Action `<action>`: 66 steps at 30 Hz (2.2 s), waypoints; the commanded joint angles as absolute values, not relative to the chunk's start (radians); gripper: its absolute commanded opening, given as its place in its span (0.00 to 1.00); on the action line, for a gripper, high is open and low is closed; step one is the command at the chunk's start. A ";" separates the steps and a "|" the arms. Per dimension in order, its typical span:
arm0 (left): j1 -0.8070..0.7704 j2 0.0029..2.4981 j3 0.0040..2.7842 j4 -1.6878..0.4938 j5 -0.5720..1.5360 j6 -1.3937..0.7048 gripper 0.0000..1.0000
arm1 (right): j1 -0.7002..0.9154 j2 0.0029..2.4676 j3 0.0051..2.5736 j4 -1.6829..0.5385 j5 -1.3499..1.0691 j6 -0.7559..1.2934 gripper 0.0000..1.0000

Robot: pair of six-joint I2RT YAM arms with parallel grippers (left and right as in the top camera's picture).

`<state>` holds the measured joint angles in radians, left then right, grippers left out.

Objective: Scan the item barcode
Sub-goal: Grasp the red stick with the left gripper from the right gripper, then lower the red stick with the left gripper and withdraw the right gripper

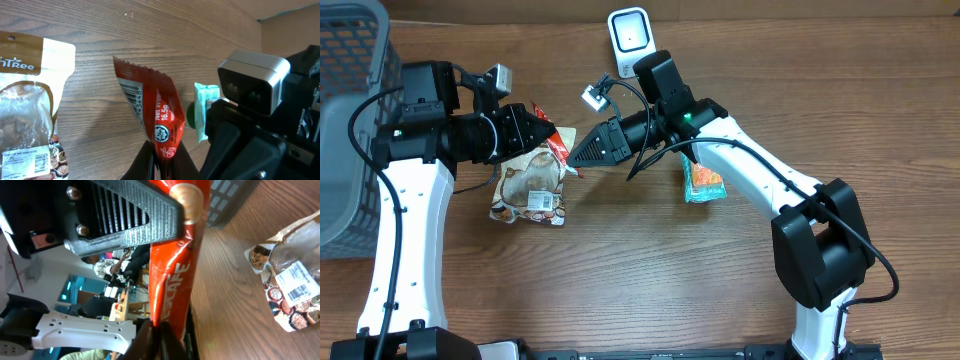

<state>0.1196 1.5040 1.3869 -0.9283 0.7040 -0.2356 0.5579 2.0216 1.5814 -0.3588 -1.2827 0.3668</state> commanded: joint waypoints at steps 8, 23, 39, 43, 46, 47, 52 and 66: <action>0.123 1.510 1.393 -0.964 0.591 -0.278 0.04 | 0.559 2.020 1.577 -0.351 -1.161 0.361 0.38; -0.084 1.515 1.393 -1.057 0.197 -0.334 0.04 | 0.498 1.925 1.578 -0.435 -0.862 0.369 0.44; -0.343 1.755 1.393 -1.021 0.062 -0.382 0.04 | 0.171 1.763 1.577 -0.972 -0.534 0.237 0.47; -0.354 1.835 1.393 -0.984 0.059 -0.382 0.04 | 0.146 1.763 1.577 -1.051 -0.396 0.230 0.52; -0.350 1.844 1.394 -0.967 0.060 -0.387 0.09 | 0.146 1.763 1.577 -1.071 -0.327 0.229 0.56; -0.348 1.842 1.396 -0.965 0.060 -0.398 0.16 | 0.146 1.763 1.577 -1.073 -0.325 0.226 0.56; -0.345 1.842 1.400 -0.956 0.063 -0.408 0.55 | 0.146 1.763 1.576 -1.073 -0.326 0.227 0.58; -0.345 1.842 1.400 -0.951 0.063 -0.442 0.75 | 0.146 1.763 1.571 -1.146 -0.325 0.226 0.58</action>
